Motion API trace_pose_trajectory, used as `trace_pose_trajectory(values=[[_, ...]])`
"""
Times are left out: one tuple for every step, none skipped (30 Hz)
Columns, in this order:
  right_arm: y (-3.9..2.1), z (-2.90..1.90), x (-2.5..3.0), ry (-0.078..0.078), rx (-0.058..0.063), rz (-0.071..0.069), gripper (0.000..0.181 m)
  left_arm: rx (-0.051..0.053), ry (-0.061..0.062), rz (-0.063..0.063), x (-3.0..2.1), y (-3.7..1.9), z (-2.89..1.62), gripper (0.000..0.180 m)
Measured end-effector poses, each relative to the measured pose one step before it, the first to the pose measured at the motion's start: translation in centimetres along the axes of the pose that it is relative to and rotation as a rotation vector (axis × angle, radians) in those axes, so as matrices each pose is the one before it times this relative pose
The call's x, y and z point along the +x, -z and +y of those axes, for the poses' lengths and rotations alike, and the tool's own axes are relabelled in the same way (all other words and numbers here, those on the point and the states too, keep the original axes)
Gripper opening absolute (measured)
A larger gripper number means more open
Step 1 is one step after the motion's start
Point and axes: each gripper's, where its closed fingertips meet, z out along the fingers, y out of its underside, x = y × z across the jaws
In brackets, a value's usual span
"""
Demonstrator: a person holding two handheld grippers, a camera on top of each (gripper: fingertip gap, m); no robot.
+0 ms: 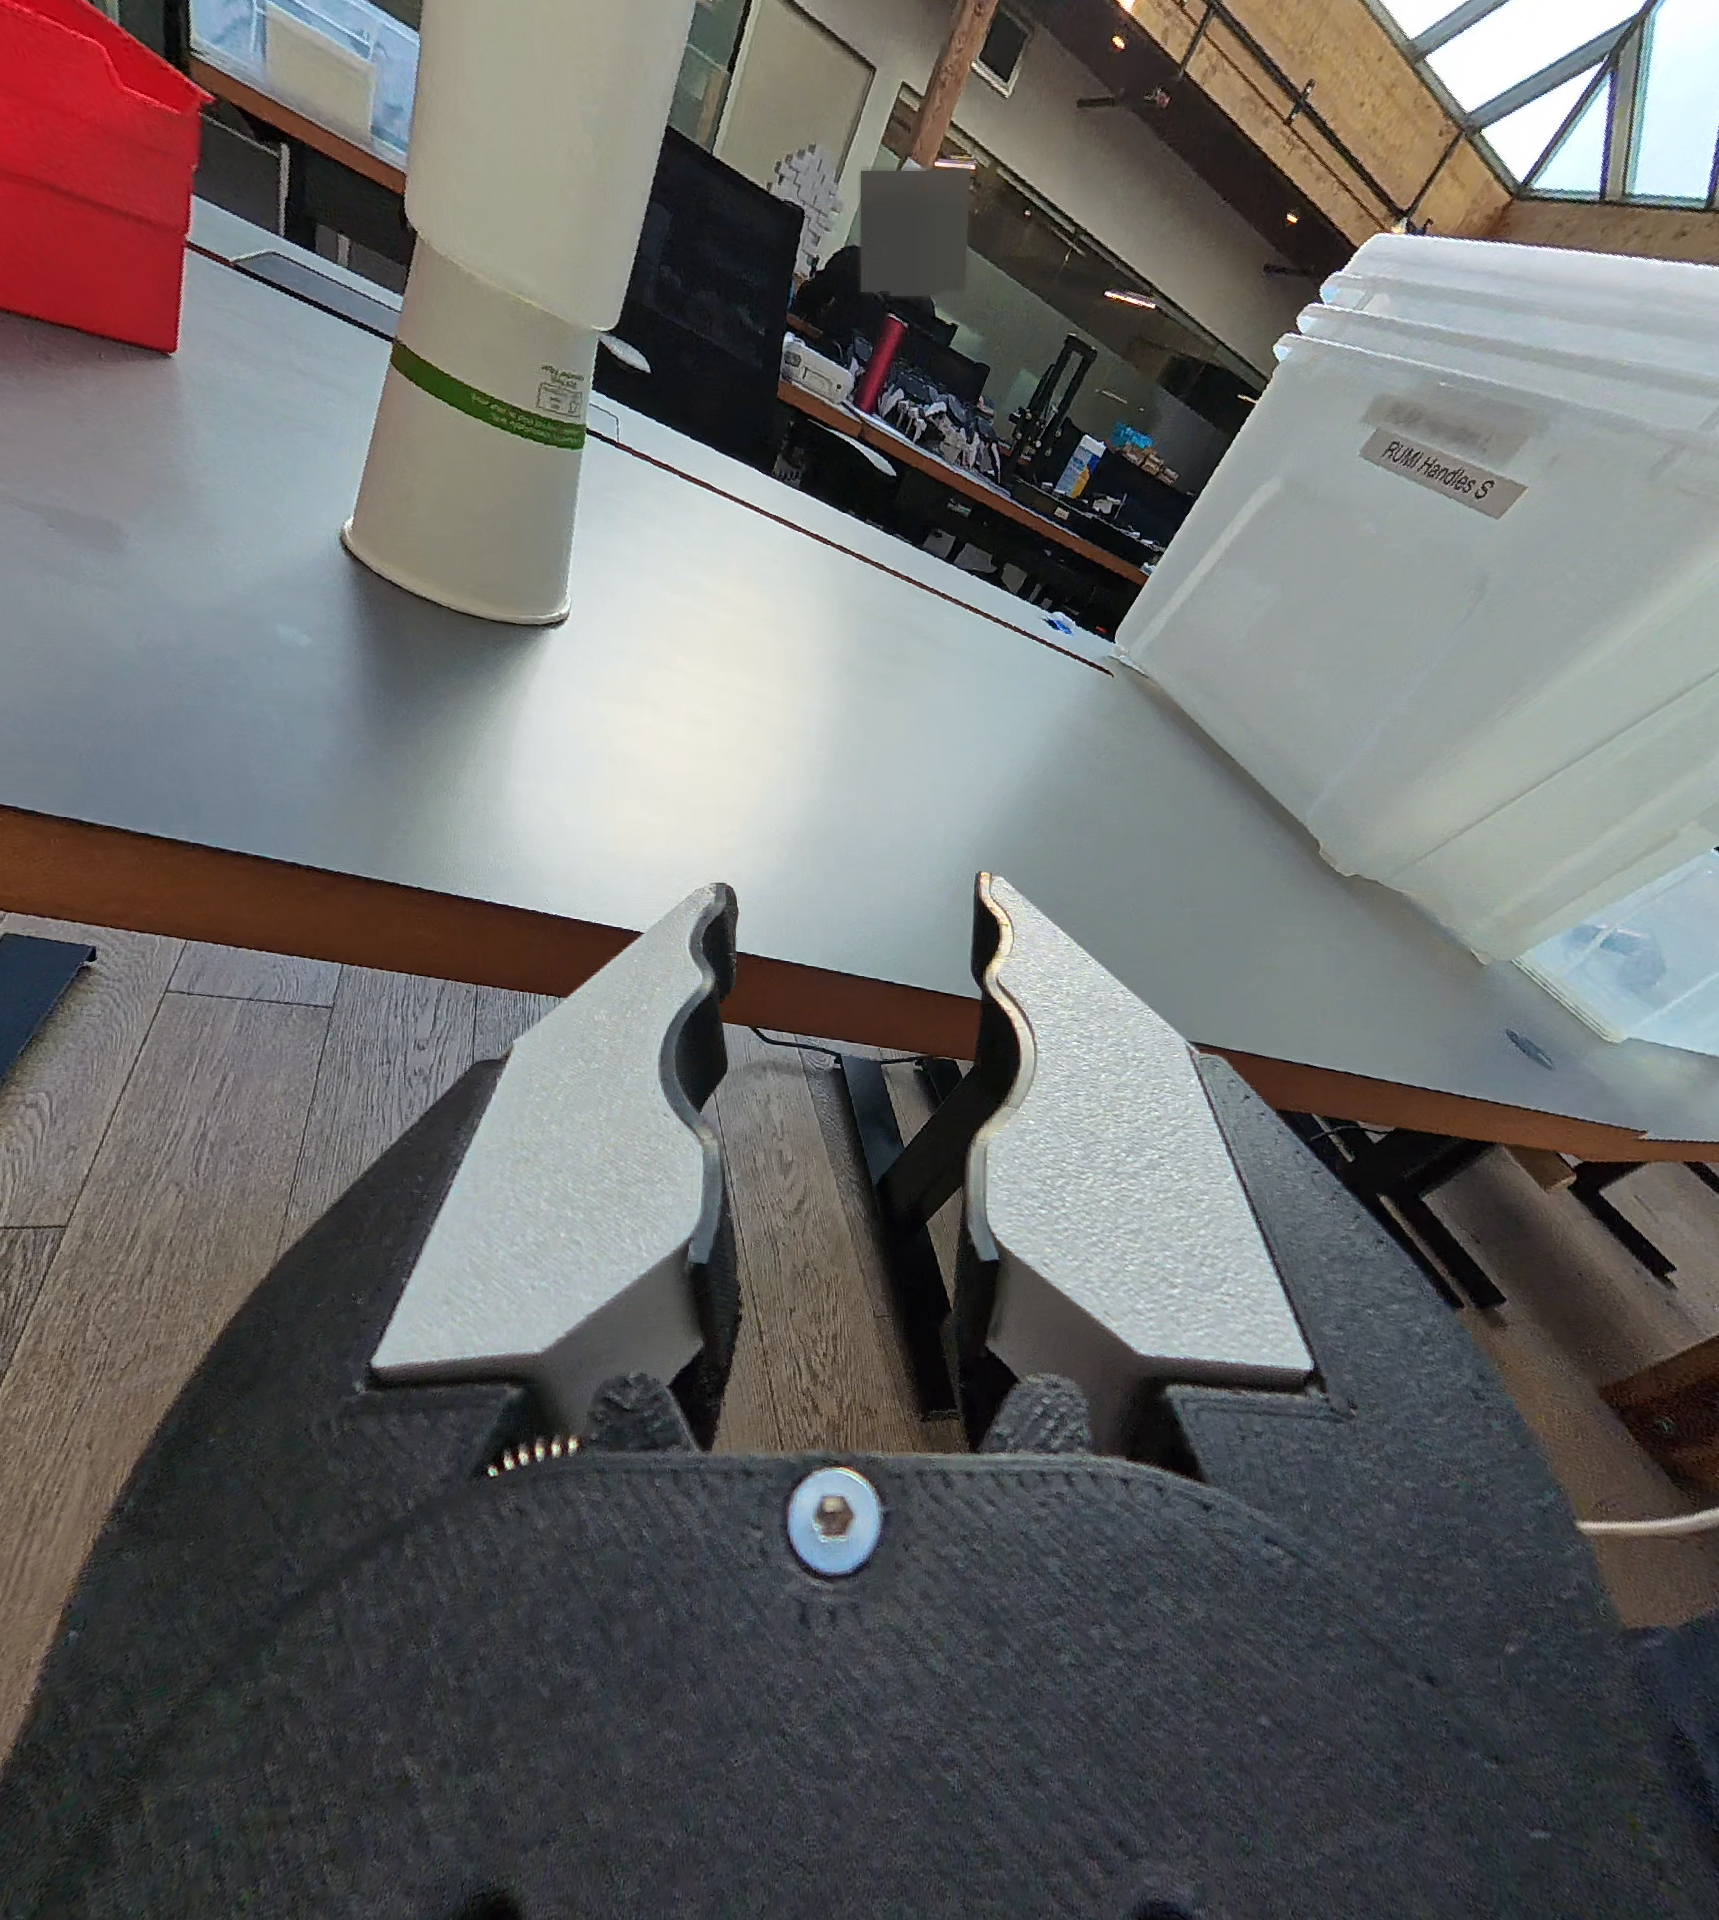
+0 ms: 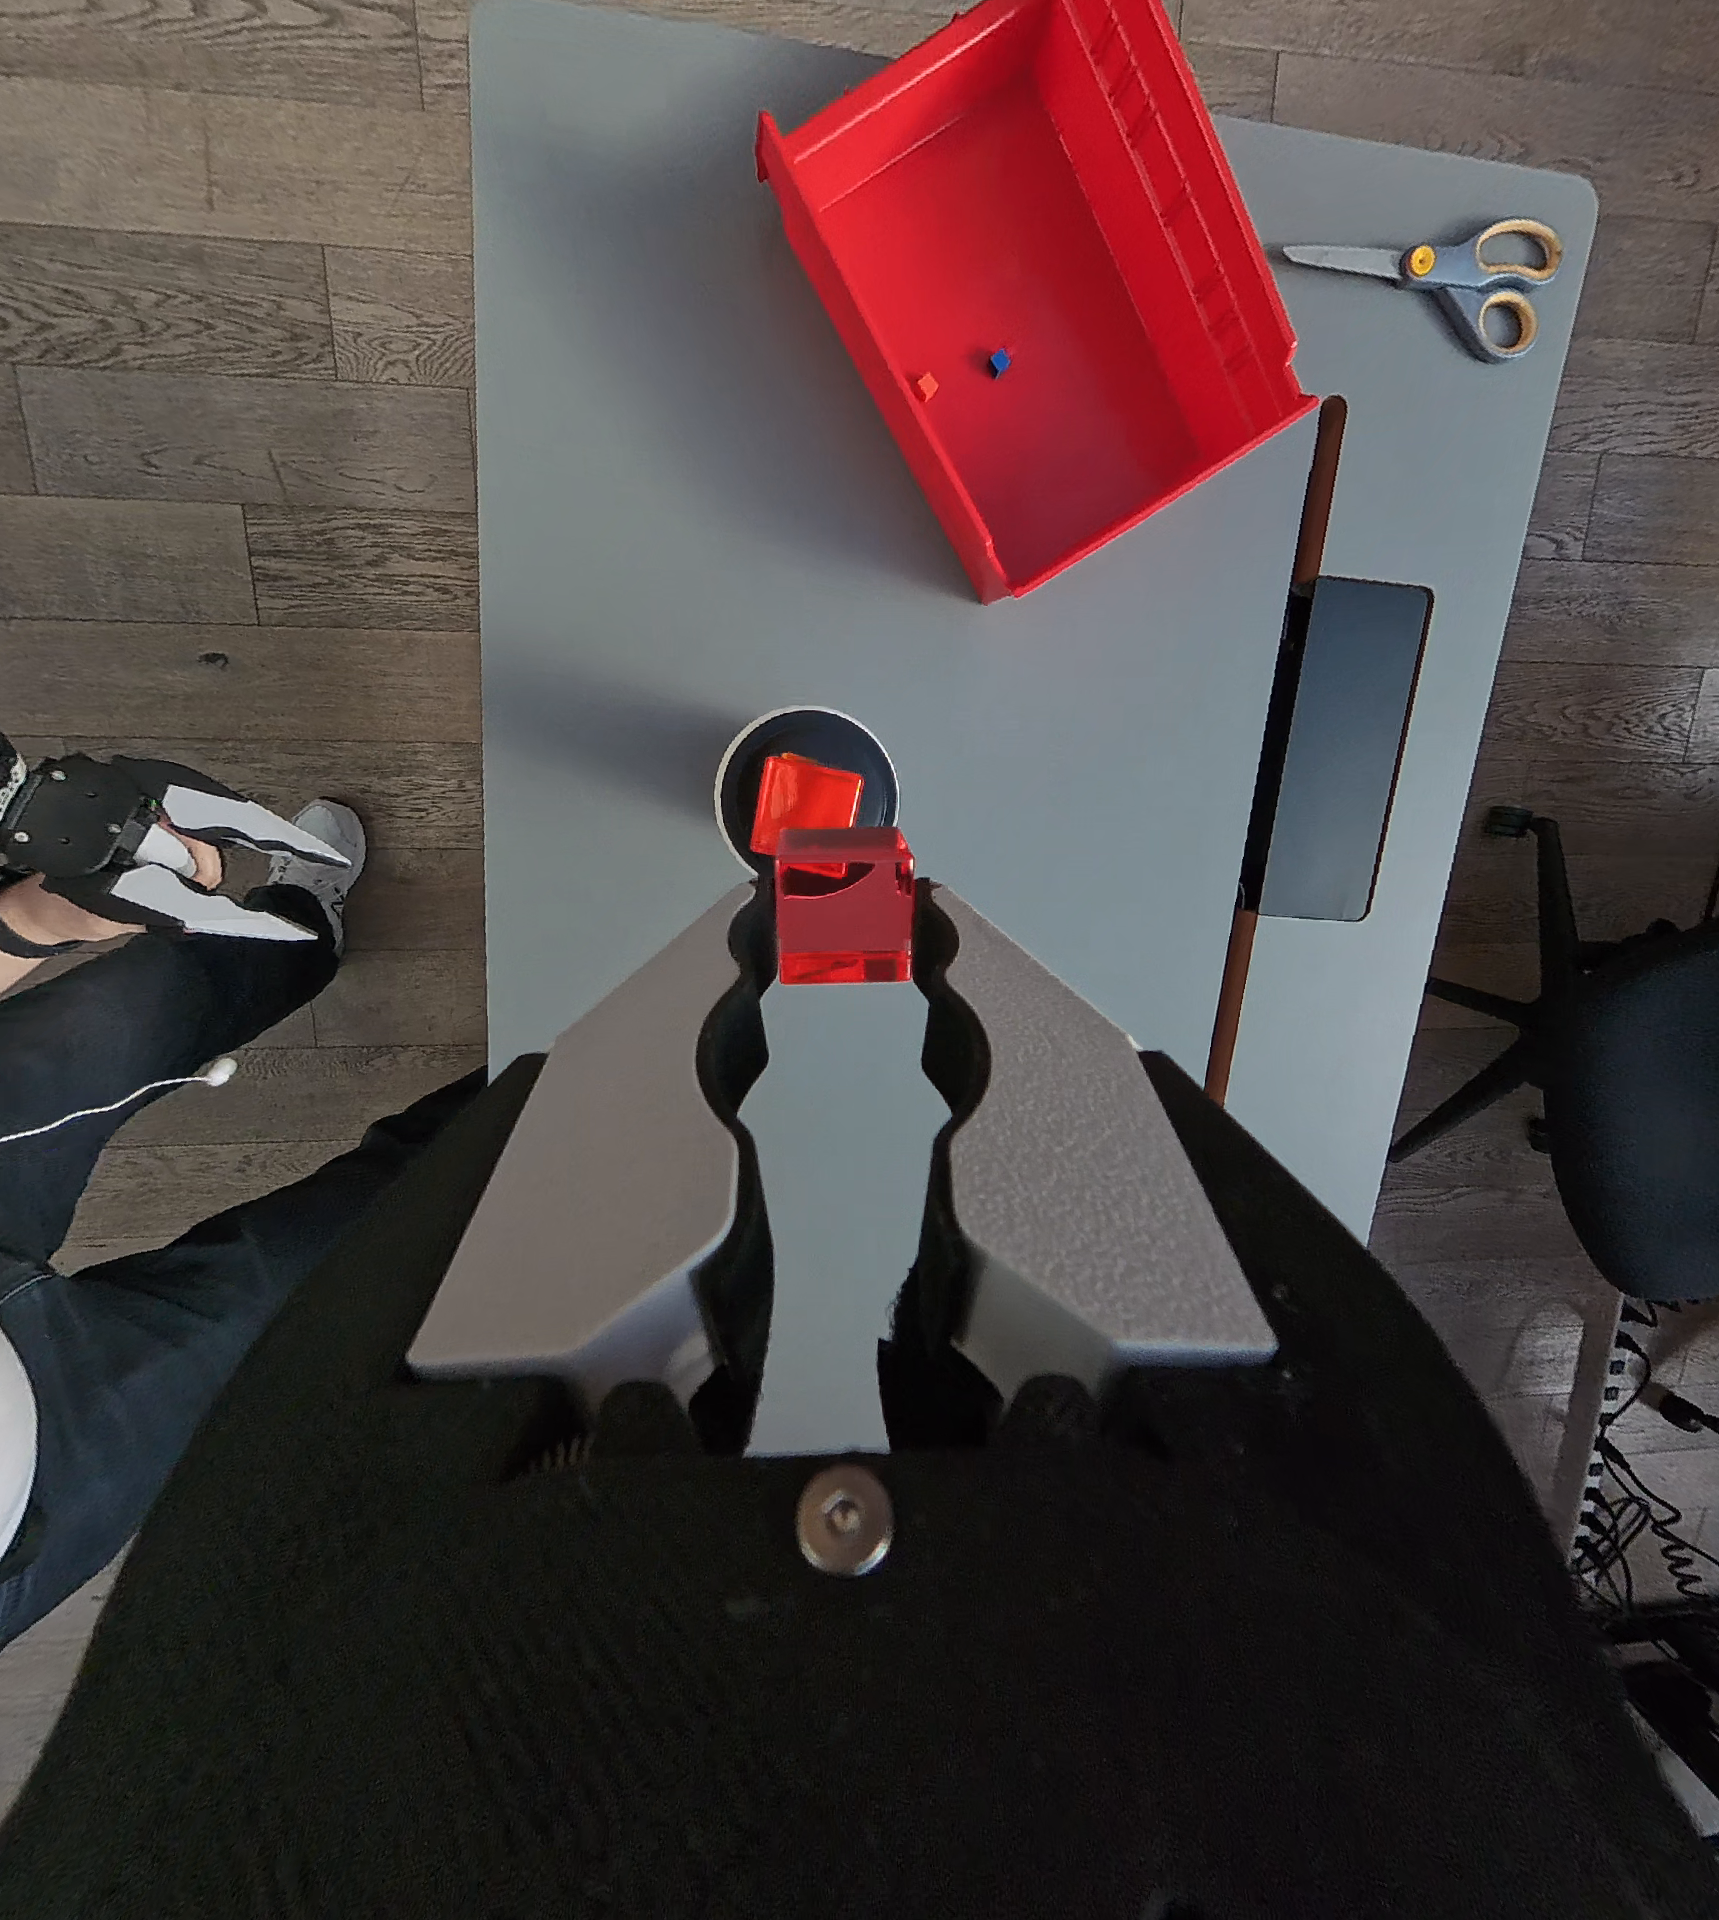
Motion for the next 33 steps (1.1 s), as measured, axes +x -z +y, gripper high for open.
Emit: trace_pose_trajectory(values=[[-0.074,-0.093,0.071,-0.0102,-0.0051,0.0007,0.024,-0.0060,-0.0035,-0.0087,-0.274,0.046,0.133,0.043],[-0.094,-0.154,-0.023,-0.0038,0.0002,-0.0006,0.024,-0.0018,-0.0010,-0.0078,-0.243,0.080,0.038,0.043],[-0.141,-0.113,-0.094,-0.0008,-0.0019,-0.0005,0.024,0.0013,0.0032,-0.0030,-0.175,0.118,-0.046,0.043],[-0.170,-0.015,-0.137,0.0012,-0.0087,0.0019,0.024,0.0024,0.0049,-0.0012,-0.148,0.123,-0.076,0.043],[-0.170,-0.046,-0.156,0.0053,-0.0059,0.0017,0.024,0.0015,0.0034,-0.0024,-0.172,0.122,-0.052,0.043],[-0.159,-0.091,-0.161,0.0049,-0.0021,0.0016,0.024,-0.0012,0.0015,-0.0033,-0.197,0.119,-0.029,0.043],[-0.147,-0.059,-0.122,0.0028,-0.0042,0.0016,0.024,-0.0035,0.0008,-0.0035,-0.190,0.095,-0.016,0.043],[-0.159,-0.012,-0.079,0.0014,-0.0068,0.0033,0.024,-0.0045,0.0000,-0.0037,-0.182,0.076,0.004,0.043],[-0.130,-0.044,-0.029,0.0026,-0.0048,0.0065,0.024,-0.0056,-0.0005,-0.0036,-0.162,0.081,-0.004,0.043],[-0.147,0.010,-0.088,0.0023,-0.0071,0.0025,0.024,-0.0044,-0.0008,-0.0033,-0.141,0.098,-0.019,0.043],[-0.150,0.111,-0.107,0.0008,-0.0127,0.0021,0.024,-0.0017,-0.0011,-0.0032,-0.105,0.114,-0.079,0.043],[-0.110,0.057,-0.042,0.0038,-0.0093,0.0060,0.024,0.0019,-0.0018,-0.0020,-0.061,0.125,-0.141,0.043],[-0.068,-0.046,-0.042,0.0029,-0.0012,0.0055,0.024,0.0036,-0.0019,-0.0020,-0.036,0.124,-0.140,0.042],[-0.082,-0.128,-0.080,-0.0019,0.0035,0.0007,0.024,0.0019,-0.0012,-0.0017,-0.029,0.120,-0.108,0.042],[-0.098,-0.072,-0.120,-0.0028,-0.0006,-0.0025,0.024,0.0000,-0.0006,-0.0017,-0.032,0.109,-0.044,0.042],[-0.137,0.000,-0.057,-0.0019,-0.0063,-0.0001,0.024,0.0002,-0.0003,-0.0025,-0.045,0.113,-0.026,0.042],[-0.138,0.037,0.006,-0.0010,-0.0086,0.0042,0.024,0.0013,-0.0001,-0.0021,-0.037,0.119,-0.016,0.042],[-0.128,0.037,-0.028,-0.0007,-0.0083,0.0013,0.024,0.0011,0.0006,-0.0023,-0.052,0.116,0.023,0.042],[-0.128,-0.008,-0.084,-0.0058,-0.0040,-0.0039,0.024,0.0004,0.0012,-0.0025,-0.069,0.110,0.056,0.042],[-0.108,-0.016,-0.065,-0.0096,-0.0029,-0.0043,0.024,-0.0016,0.0023,-0.0022,-0.089,0.095,0.110,0.042],[-0.113,-0.052,-0.041,-0.0087,0.0019,-0.0041,0.024,-0.0031,0.0021,-0.0029,-0.111,0.089,0.124,0.042],[-0.150,-0.008,-0.049,-0.0102,0.0005,-0.0055,0.024,-0.0033,-0.0012,-0.0037,-0.139,0.113,0.121,0.042],[-0.165,0.122,0.033,-0.0139,-0.0085,-0.0029,0.024,-0.0039,-0.0050,-0.0087,-0.222,0.136,0.094,0.042],[-0.135,0.139,0.174,-0.0116,-0.0100,0.0051,0.024,-0.0033,-0.0055,-0.0127,-0.308,0.171,0.058,0.042],[-0.063,0.087,0.166,-0.0064,-0.0059,0.0057,0.024,-0.0004,-0.0020,-0.0114,-0.289,0.174,-0.010,0.042],[0.012,0.062,0.034,-0.0023,-0.0030,0.0009,0.024,0.0036,0.0023,-0.0070,-0.222,0.169,-0.095,0.042],[0.175,-0.001,0.069,-0.0029,0.0048,0.0087,0.024,0.0066,0.0037,-0.0032,-0.131,0.178,-0.163,0.042],[0.375,-0.089,0.009,0.0027,0.0229,0.0122,0.024,0.0058,0.0023,-0.0020,-0.062,0.194,-0.234,0.041],[0.574,0.054,-0.280,0.0063,0.0283,-0.0032,0.024,0.0018,-0.0010,-0.0031,0.018,0.303,-0.390,0.040],[0.750,0.251,-0.303,-0.0037,0.0333,-0.0018,0.024,0.0057,-0.0076,-0.0087,0.083,0.504,-0.756,0.040],[0.940,0.310,-0.350,-0.0081,0.0491,0.0052,0.024,0.0136,-0.0150,-0.0099,0.182,0.748,-1.236,0.040],[1.136,0.474,-0.639,-0.0056,0.0564,0.0001,0.024,0.0121,-0.0157,-0.0041,0.277,0.958,-1.646,0.038],[1.334,0.601,-0.827,0.0029,0.0664,0.0040,0.024,0.0028,-0.0095,0.0046,0.337,1.114,-1.944,0.038]])
